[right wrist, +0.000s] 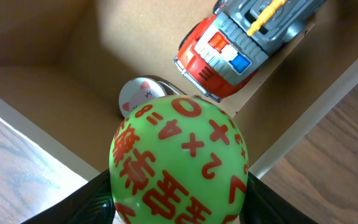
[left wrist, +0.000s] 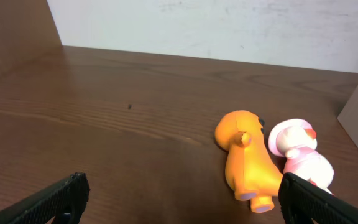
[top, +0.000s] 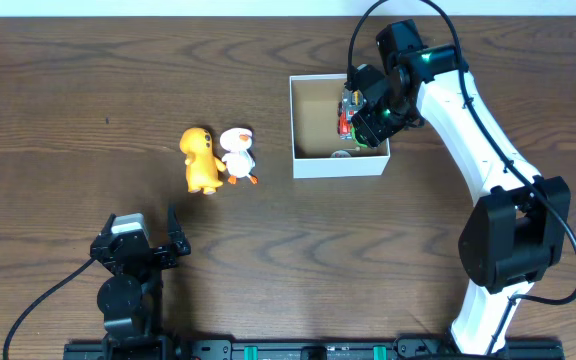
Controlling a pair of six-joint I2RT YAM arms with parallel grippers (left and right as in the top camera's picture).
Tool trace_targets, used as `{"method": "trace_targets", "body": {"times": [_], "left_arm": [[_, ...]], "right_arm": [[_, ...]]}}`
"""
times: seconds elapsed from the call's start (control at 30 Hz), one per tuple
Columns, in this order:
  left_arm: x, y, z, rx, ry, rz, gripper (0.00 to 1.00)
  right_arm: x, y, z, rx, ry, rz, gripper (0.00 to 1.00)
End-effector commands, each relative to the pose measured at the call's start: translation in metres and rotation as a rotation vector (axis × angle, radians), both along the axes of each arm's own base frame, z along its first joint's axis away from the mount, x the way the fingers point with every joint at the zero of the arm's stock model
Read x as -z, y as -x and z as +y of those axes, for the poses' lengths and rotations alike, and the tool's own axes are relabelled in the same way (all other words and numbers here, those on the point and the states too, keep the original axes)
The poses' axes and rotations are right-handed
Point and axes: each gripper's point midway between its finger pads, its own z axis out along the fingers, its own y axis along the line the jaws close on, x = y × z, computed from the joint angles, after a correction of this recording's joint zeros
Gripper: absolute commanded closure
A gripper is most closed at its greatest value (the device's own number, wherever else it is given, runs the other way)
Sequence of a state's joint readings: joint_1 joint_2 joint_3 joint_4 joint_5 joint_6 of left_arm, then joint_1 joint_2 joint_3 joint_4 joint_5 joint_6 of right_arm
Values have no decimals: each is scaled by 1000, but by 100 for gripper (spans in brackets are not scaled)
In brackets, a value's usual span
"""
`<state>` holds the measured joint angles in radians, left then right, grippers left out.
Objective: Pack container
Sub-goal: 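Carry the green ball over the box and lower it inside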
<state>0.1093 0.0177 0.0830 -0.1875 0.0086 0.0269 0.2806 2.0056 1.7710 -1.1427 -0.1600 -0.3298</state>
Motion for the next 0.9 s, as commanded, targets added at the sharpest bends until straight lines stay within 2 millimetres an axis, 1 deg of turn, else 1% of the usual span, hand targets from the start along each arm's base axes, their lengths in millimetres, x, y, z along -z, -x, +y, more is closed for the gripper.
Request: {"method": "trace_targets", "body": {"times": [0.0, 0.4, 0.6, 0.87], "left_arm": [[16, 2, -1, 8, 1, 54, 2], [16, 2, -1, 8, 1, 54, 2], [16, 2, -1, 8, 2, 54, 2], [16, 2, -1, 8, 1, 54, 2]], "right_arm": [[1, 1, -1, 1, 1, 3, 39], [1, 0, -6, 14, 1, 4, 38], [1, -1, -8, 17, 8, 2, 31], [1, -1, -8, 17, 7, 3, 31]]}}
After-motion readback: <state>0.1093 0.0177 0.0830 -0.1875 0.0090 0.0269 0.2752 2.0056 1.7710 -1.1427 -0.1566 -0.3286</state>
